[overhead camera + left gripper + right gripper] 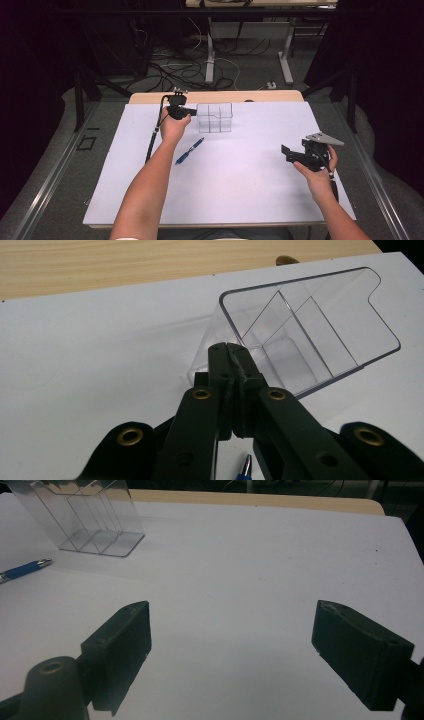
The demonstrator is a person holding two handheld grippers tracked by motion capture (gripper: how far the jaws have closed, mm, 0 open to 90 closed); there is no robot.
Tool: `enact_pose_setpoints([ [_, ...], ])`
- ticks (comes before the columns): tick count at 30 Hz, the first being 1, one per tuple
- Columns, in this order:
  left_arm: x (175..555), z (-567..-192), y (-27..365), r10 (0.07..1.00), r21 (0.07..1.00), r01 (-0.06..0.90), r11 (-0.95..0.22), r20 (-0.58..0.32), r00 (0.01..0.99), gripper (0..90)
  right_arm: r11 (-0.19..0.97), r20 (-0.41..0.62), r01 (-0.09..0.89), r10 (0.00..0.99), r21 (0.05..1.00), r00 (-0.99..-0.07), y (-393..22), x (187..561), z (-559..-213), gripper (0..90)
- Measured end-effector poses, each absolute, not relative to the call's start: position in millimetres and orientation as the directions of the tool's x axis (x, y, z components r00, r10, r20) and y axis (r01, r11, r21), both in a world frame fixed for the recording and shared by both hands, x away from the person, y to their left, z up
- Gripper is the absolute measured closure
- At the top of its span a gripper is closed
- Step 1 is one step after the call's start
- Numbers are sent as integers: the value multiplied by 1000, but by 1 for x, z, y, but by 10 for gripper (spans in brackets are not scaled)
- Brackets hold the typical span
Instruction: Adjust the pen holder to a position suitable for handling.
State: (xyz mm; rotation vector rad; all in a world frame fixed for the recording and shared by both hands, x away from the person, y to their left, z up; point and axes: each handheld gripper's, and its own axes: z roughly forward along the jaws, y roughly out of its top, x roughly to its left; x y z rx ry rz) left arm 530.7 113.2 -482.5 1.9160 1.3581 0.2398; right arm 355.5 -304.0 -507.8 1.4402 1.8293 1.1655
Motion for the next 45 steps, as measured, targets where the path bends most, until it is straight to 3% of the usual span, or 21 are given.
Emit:
enact_pose_setpoints([
  [15,529,-482,112,871,678,718,-160,-246,426,870,55,103,491,951,870,-290,-304,356,-508,158],
  [24,524,-471,119,874,694,703,-154,-236,425,797,66,106,489,943,870,-315,-304,356,-508,155],
  [35,514,-455,123,862,736,651,-185,-196,467,639,73,95,476,943,877,-319,-306,356,-508,153],
  [45,508,-446,122,859,781,591,-204,-147,491,432,74,85,473,948,878,-308,-308,353,-507,153],
])
